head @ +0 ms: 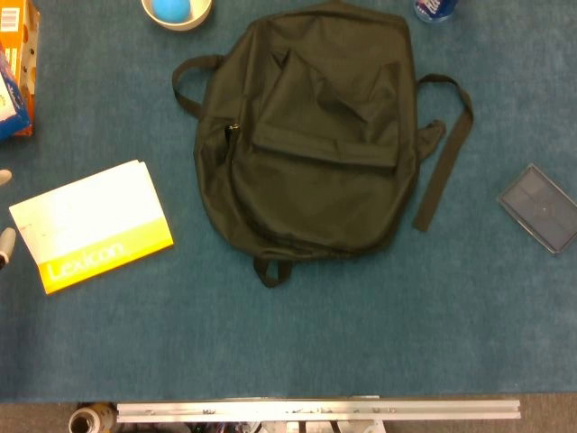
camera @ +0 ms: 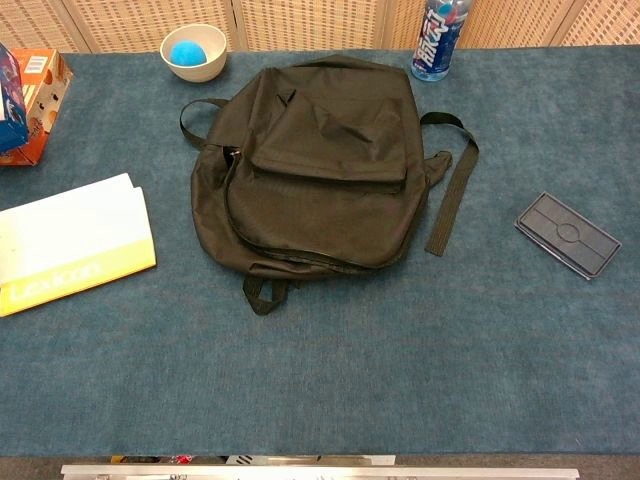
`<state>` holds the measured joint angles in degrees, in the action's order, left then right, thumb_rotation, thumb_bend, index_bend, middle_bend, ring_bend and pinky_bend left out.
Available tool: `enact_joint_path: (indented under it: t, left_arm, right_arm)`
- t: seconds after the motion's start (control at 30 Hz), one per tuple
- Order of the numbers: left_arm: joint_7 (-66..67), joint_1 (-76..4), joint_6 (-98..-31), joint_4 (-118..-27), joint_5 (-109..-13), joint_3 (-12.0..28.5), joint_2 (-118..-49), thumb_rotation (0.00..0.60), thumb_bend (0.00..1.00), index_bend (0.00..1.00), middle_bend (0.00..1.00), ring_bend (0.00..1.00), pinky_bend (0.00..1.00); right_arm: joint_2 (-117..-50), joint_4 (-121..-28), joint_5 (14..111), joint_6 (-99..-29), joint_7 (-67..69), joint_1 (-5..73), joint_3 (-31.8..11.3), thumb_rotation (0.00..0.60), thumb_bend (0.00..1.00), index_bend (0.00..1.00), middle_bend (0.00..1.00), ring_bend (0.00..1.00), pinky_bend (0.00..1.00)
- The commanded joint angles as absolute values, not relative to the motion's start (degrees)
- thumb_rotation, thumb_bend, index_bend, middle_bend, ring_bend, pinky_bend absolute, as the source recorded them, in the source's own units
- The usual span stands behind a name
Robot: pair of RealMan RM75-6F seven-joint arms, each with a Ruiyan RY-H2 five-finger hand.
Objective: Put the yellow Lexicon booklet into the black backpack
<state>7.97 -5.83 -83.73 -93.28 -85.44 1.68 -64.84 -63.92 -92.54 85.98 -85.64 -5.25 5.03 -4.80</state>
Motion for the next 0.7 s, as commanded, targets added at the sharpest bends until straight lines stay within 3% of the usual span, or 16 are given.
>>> enact_joint_path:
  t: [0.03,0.27,0.7]
  left_arm:
    - [8.1,-5.9,-83.5,-93.3,-85.4,1.5,-64.8,0.6,0.32,0.23,0.34,0.31,0.19]
    - [9.1,-6.2,-81.5,-93.9,-85.4,0.5,-64.5,0.6,0.32,0.24,0.34,0.31,0.19]
    - [14.4,-10.3,-70.4,-96.1,-81.7,-1.4,-66.8,0.6,0.32,0.22,0.32,0.26,0.19]
  right_arm:
    - [-63.7,-92.5,86.0,-85.8,-5.5,5.2,-5.2,0.6,0.26,0.4,0.45,0.4,0.59]
    - [-63.0,-92.2,85.4,-86.5,-5.3,5.9,-6.9,0.6,0.26,0.4,0.45,0.4,0.59]
    - [-63.1,-91.5,84.9,-85.2,-5.6,6.4,-6.4,0.6,0.23,0.4,0.45,0.4,0.59]
